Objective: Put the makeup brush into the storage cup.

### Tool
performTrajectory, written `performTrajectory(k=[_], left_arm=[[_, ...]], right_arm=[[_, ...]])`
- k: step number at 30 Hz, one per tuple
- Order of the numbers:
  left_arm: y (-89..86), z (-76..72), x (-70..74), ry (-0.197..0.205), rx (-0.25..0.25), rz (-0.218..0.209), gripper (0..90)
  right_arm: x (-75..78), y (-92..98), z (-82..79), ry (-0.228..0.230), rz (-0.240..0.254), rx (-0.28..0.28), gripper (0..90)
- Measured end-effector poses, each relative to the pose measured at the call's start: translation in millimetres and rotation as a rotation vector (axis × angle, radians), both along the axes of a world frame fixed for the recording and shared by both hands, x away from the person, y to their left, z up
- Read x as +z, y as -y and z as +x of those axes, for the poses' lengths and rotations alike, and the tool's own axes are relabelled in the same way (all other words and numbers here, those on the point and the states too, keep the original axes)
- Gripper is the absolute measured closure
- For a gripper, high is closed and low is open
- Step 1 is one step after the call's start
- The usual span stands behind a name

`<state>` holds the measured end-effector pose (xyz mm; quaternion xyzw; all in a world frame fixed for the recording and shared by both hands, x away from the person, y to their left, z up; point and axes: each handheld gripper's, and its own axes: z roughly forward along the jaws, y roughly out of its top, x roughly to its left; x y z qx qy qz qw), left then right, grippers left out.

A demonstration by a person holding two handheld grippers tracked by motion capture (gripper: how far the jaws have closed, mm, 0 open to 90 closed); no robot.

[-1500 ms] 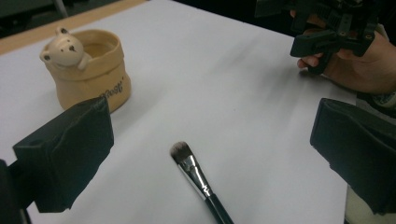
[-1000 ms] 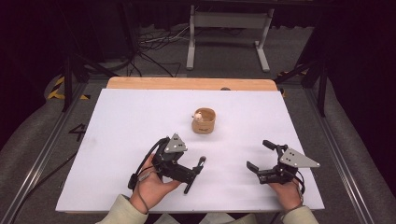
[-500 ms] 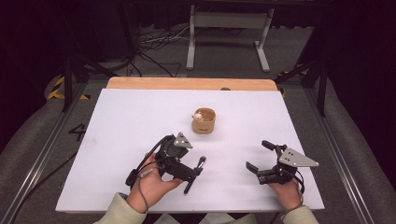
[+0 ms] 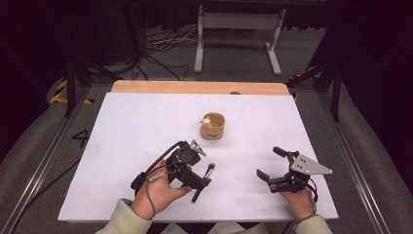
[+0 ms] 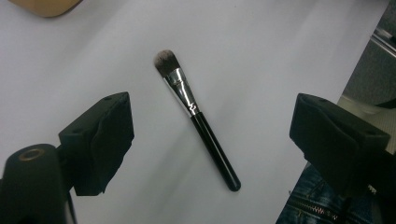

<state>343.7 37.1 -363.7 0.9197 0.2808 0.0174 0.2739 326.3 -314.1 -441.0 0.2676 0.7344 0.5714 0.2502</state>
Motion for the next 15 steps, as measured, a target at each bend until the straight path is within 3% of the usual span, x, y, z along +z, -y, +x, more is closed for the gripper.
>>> performTrajectory(k=[15], left_arm=[[7.0, 6.5, -10.3, -0.051, -0.043, 0.065, 13.7]], right_arm=[[1.8, -0.1, -3.1, 0.011, -0.008, 0.000, 0.0]])
